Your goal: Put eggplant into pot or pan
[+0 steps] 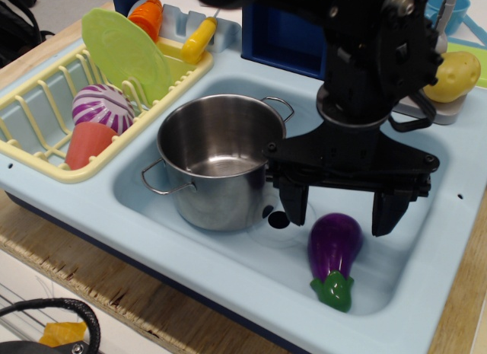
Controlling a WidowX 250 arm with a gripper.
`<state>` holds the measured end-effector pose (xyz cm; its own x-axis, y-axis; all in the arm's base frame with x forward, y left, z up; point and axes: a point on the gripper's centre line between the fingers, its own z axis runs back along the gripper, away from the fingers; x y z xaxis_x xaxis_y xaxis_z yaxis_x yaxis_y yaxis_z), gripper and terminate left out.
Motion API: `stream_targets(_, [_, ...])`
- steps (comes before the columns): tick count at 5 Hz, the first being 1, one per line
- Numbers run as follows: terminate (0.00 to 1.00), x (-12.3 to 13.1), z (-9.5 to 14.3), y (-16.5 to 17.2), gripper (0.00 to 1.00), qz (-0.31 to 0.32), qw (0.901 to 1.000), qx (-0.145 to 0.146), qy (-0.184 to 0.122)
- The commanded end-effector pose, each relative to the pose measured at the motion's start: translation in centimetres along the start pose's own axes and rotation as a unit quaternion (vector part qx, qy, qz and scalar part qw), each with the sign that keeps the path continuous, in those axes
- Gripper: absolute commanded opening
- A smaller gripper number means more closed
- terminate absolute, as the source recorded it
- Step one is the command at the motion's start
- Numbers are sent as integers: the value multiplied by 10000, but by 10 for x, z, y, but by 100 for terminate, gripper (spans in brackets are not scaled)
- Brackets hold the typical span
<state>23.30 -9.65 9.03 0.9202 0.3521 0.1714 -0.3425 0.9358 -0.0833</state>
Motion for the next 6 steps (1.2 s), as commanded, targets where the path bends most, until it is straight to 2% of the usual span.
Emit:
stream_targets(1, [0, 2, -11, 6, 100, 139, 9999, -45, 71])
stream_targets(2, [0, 1, -22, 11, 100, 162, 9997, -92, 140])
stream_targets(3, [0, 0, -32, 11, 0, 173, 9996, -155, 159])
stream_targets(4, [0, 1, -30, 5, 0, 89, 9998, -128, 153])
stream_targets(6, [0, 1, 35, -5, 0, 47, 9989, 404, -253])
